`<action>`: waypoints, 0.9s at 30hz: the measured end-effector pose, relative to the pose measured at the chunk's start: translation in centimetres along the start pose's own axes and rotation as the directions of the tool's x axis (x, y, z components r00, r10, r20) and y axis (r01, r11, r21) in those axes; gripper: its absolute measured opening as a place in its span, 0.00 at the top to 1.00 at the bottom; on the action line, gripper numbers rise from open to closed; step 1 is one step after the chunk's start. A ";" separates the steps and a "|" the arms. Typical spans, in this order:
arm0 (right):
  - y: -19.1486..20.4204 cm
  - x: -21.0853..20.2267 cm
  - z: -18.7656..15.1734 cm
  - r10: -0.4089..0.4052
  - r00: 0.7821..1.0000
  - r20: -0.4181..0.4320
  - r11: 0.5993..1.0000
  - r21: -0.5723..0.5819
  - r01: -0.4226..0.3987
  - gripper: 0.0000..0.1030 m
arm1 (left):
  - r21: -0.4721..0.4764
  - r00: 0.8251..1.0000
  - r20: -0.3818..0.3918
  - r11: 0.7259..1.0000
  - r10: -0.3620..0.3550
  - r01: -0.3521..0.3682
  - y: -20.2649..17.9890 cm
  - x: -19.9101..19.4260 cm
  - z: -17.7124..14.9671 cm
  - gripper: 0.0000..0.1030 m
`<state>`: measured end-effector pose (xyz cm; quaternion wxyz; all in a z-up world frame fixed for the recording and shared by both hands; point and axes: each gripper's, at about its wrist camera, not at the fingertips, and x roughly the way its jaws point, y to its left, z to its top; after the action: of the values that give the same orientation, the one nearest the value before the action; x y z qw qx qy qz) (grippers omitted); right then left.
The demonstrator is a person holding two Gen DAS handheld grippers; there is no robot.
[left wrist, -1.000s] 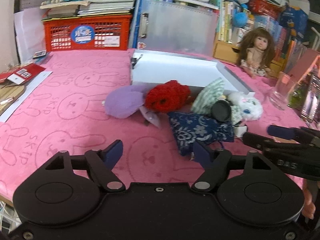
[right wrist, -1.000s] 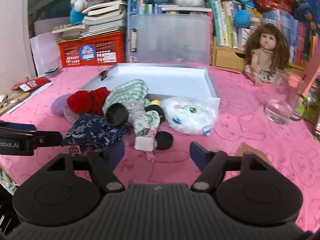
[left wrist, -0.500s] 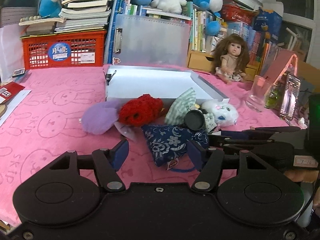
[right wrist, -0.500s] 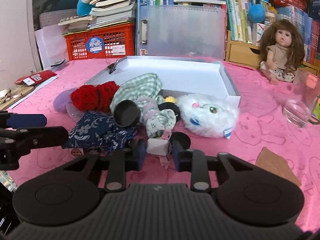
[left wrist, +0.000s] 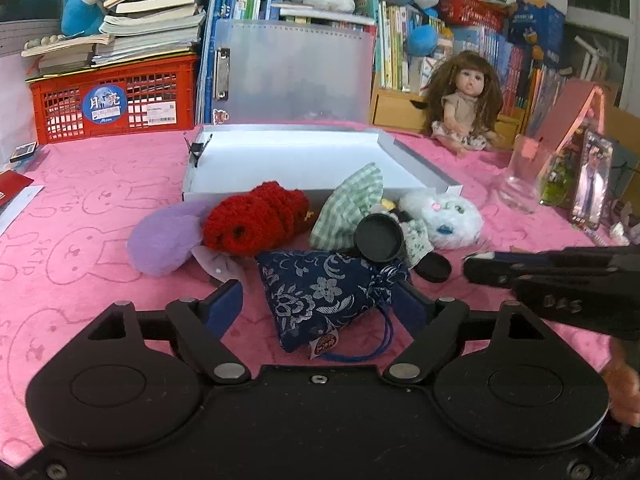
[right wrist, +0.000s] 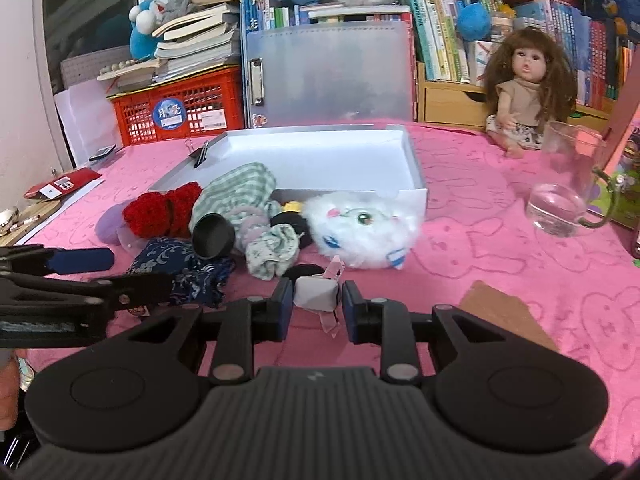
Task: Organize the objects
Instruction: 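Grasp the blue floral pouch with the left tool while the right tool grasps the small white tag, then carry both held items over the white tray and open both tools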
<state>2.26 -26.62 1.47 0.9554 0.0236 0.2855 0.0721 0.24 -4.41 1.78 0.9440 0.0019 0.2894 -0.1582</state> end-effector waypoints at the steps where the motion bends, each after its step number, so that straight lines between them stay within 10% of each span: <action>1: -0.1 -0.1 0.0 -0.002 1.000 0.001 1.000 0.000 0.002 0.70 | 0.007 1.000 -0.002 1.000 0.006 -0.006 -0.2 0.3 -0.1 0.22; 11: -0.3 -0.3 -0.1 -0.007 1.000 0.008 1.000 0.005 0.007 0.70 | -0.014 1.000 -0.003 1.000 -0.003 0.003 -0.3 1.0 -0.6 0.61; 27: -1.0 -0.8 1.8 0.003 1.000 0.028 0.999 0.042 -0.005 0.70 | -0.087 0.994 0.080 0.993 -0.079 0.086 2.4 -4.1 3.9 0.64</action>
<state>2.70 -27.72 3.33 0.9584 0.0454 0.2737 0.0676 -0.12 -1.26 7.01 0.9462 -0.0587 0.2599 -0.1838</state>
